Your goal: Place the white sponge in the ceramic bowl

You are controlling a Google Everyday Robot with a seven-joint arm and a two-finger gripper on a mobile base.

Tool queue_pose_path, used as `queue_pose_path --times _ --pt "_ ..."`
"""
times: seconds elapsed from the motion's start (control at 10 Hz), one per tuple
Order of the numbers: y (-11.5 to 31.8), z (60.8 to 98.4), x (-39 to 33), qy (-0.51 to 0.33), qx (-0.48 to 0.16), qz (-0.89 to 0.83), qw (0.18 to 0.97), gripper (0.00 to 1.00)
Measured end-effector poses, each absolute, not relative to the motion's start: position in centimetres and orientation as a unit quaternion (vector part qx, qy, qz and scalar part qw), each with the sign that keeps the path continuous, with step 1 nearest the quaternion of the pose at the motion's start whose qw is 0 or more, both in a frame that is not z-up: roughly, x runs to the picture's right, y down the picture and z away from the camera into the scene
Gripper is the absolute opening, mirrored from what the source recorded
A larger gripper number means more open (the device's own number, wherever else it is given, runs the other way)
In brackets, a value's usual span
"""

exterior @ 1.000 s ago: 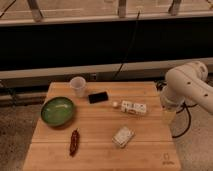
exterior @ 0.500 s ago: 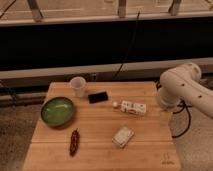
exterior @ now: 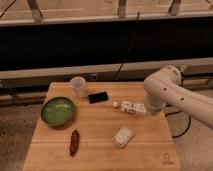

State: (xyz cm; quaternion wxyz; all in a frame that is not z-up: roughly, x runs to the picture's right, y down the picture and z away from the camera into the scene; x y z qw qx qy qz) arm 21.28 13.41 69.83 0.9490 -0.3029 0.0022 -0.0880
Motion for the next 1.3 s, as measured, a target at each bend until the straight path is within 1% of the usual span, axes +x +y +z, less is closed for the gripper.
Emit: queue_pose_path --times 0.5,0.8,1.1,1.3 --pt "15.1 70.7 18.2 -0.016 -0.312 -0.133 0.941 0.8" --pt "17.0 72.1 16.2 -0.031 -0.314 -0.163 0.935 0.8" --pt "17.8 72.4 15.8 -0.037 -0.316 -0.182 0.93 0.8" --pt "19.3 73.0 14.4 -0.048 -0.317 -0.207 0.924 0.8"
